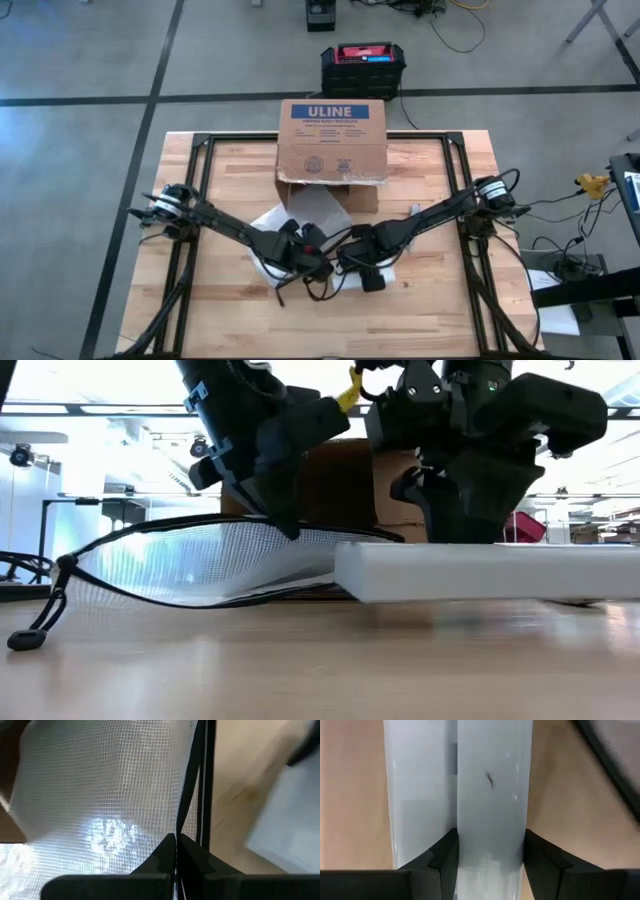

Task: Unpack boxes
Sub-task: Put the white medicine pill kit into the white zip bag

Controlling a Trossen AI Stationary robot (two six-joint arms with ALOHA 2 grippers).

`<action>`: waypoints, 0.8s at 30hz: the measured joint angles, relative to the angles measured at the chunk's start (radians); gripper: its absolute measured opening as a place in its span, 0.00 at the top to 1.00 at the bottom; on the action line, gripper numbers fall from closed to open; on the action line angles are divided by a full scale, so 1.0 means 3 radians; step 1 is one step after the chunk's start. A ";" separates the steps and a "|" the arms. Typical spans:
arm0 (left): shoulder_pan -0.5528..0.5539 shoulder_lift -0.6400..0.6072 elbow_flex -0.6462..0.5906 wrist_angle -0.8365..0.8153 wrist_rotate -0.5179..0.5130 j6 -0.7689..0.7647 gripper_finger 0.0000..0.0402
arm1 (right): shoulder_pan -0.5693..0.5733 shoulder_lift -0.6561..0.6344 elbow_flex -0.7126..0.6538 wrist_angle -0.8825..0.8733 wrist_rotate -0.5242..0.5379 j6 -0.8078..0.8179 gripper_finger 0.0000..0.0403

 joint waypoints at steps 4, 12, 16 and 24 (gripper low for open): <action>-0.0052 0.0000 0.0000 0.0369 0.0000 0.0016 1.00 | -0.0009 -0.0001 0.0029 -0.0132 0.0119 0.0086 0.60; -0.0060 0.0063 -0.0038 0.0781 -0.0009 0.0046 1.00 | -0.0008 -0.0009 0.0099 -0.0222 0.0129 0.0245 0.60; -0.0092 0.0074 -0.0045 0.1141 -0.0006 0.0177 1.00 | -0.0043 -0.0010 0.0107 -0.0227 0.0262 0.0336 0.60; -0.0109 0.0089 -0.0050 0.1296 -0.0084 0.0210 1.00 | -0.0066 -0.0019 0.0148 -0.0073 0.0704 0.0777 0.60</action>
